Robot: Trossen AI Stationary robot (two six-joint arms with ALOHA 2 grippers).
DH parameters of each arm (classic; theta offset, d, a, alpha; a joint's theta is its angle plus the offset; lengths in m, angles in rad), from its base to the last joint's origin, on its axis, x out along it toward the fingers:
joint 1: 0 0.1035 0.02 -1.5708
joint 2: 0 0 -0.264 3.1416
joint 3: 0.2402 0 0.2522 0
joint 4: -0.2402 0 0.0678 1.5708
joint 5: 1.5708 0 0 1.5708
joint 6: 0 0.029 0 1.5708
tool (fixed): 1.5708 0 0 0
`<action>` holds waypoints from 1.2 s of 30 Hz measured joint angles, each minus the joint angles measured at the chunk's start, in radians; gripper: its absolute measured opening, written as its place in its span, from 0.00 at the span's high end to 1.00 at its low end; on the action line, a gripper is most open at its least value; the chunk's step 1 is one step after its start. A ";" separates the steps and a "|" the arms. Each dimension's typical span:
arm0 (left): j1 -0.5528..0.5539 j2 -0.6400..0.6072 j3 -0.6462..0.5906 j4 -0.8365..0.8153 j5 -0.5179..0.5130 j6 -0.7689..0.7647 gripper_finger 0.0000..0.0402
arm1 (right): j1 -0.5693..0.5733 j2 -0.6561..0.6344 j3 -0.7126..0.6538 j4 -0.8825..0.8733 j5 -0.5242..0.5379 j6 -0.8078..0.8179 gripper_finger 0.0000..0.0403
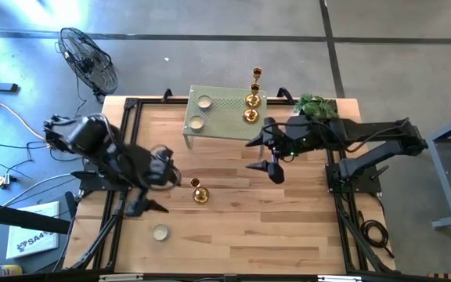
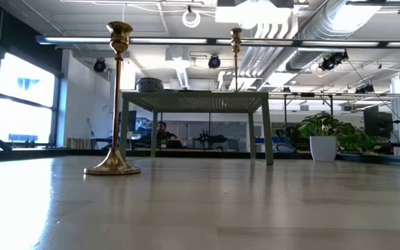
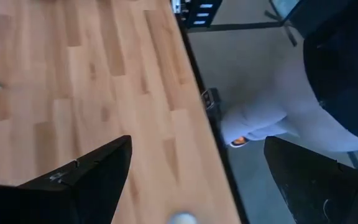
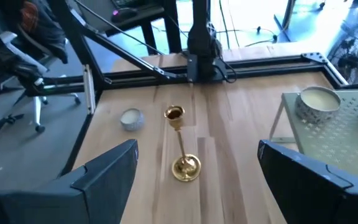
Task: Stock candles and holders on shelf
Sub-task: Align the gold candle holder with the other gold candle holders on the shelf
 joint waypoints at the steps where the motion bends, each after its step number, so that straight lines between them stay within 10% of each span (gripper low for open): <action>1: -0.015 0.006 -0.014 0.025 -0.002 -0.006 0.10 | 0.007 0.000 0.000 0.004 0.001 0.000 0.19; 9: -0.050 0.070 -0.072 0.068 -0.125 0.005 0.10 | 0.065 0.000 0.000 0.036 0.008 -0.006 0.19; 19: -0.050 0.195 -0.076 -0.281 -0.360 -0.222 0.10 | 0.177 0.000 0.000 0.039 0.054 0.045 0.19; 36: 0.105 0.373 -0.076 -0.270 -0.317 -0.214 0.10 | 0.214 -0.001 0.000 -0.015 0.050 0.023 0.19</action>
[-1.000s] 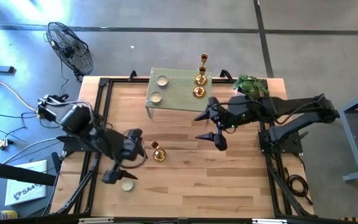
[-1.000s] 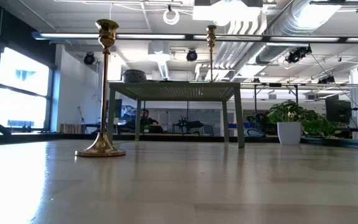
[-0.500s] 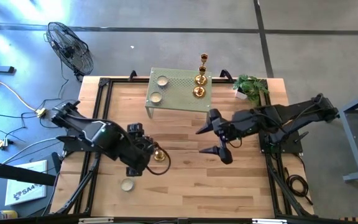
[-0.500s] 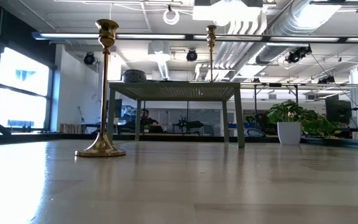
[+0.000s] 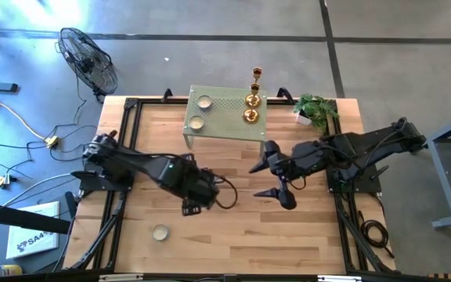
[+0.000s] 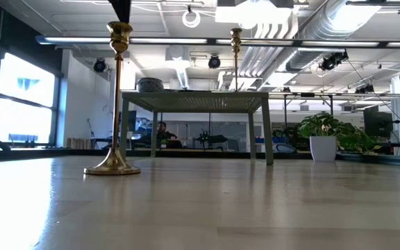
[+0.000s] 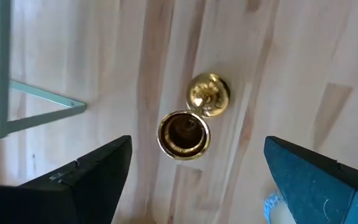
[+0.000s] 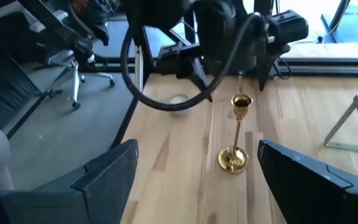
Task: Stock candles and holders on shelf
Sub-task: Align the gold candle holder with the other gold candle holders on the shelf
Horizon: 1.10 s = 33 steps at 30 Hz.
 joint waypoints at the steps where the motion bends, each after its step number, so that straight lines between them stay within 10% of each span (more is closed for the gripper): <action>1: 0.008 0.005 0.000 0.000 0.011 0.014 0.10 | 0.000 0.000 0.000 -0.009 0.000 0.000 0.19; 15: 0.078 0.012 0.000 0.000 0.155 0.055 0.10 | 0.000 0.000 0.000 -0.088 -0.005 -0.003 0.19; 33: 0.075 0.039 0.003 -0.003 0.098 0.122 0.10 | 0.000 0.000 0.000 -0.097 -0.025 0.000 0.19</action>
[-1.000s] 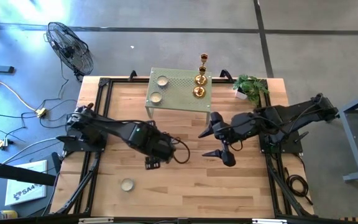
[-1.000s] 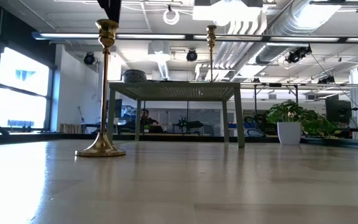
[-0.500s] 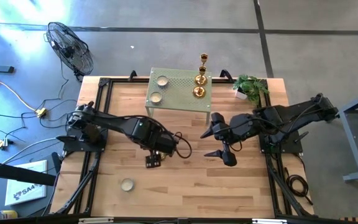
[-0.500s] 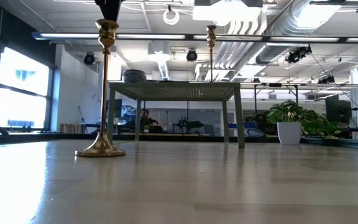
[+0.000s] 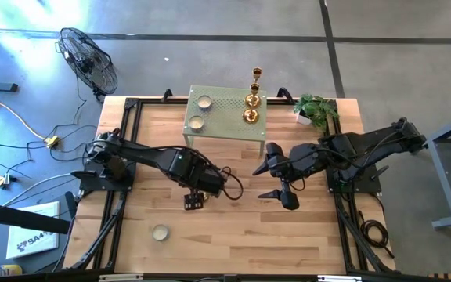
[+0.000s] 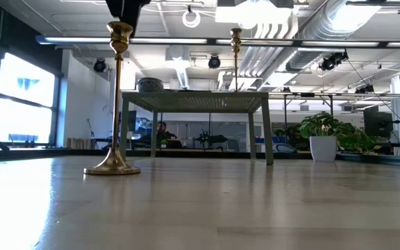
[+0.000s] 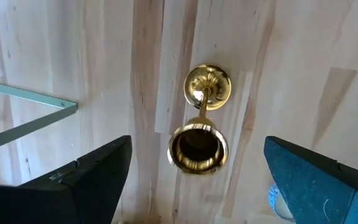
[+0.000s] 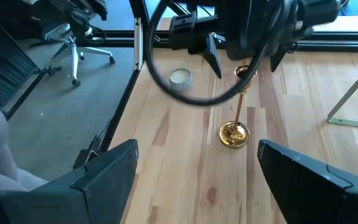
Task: Stock candles and holders on shelf
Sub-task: Align the gold candle holder with the other gold candle holders on the shelf
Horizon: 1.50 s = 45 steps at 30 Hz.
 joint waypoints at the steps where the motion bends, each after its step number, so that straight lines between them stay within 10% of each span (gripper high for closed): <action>1: 0.000 0.005 -0.002 0.003 -0.002 0.004 0.10 | 0.000 0.000 0.000 -0.001 0.000 0.000 0.19; 18: 0.008 0.042 -0.062 0.000 0.014 0.039 0.11 | 0.000 0.000 0.000 -0.016 0.000 0.000 0.19; 32: 0.008 0.042 -0.138 0.021 0.009 0.064 0.36 | -0.003 0.000 0.000 -0.019 0.005 -0.021 0.19; 45: 0.007 0.042 -0.138 0.080 -0.011 0.135 0.38 | -0.003 0.000 0.000 -0.019 0.032 -0.022 0.19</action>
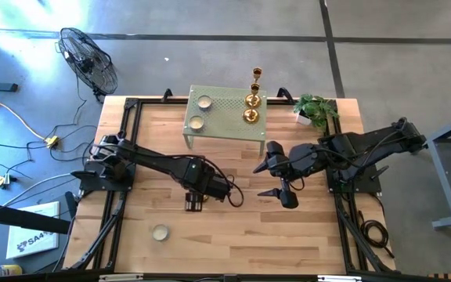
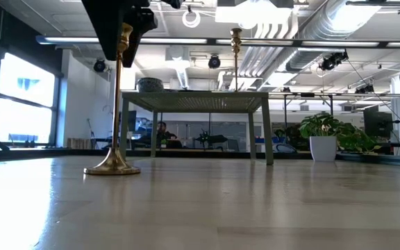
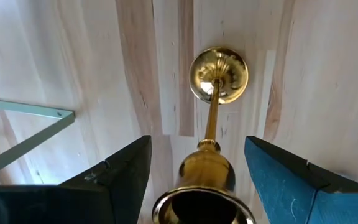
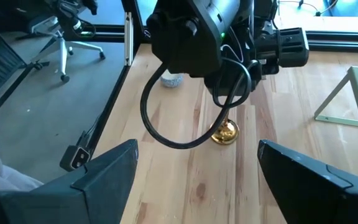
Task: Stock candles and holders on shelf
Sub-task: Align the gold candle holder with the other gold candle holders on the shelf
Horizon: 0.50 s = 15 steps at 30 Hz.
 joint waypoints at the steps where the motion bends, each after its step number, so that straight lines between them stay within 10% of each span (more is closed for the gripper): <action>1: 0.000 0.000 0.000 -0.001 0.000 0.000 0.38 | 0.000 0.000 0.000 0.000 0.000 0.000 0.19; 15: 0.000 0.000 0.000 0.003 0.004 0.009 0.38 | 0.000 0.000 0.000 0.008 0.016 0.001 0.19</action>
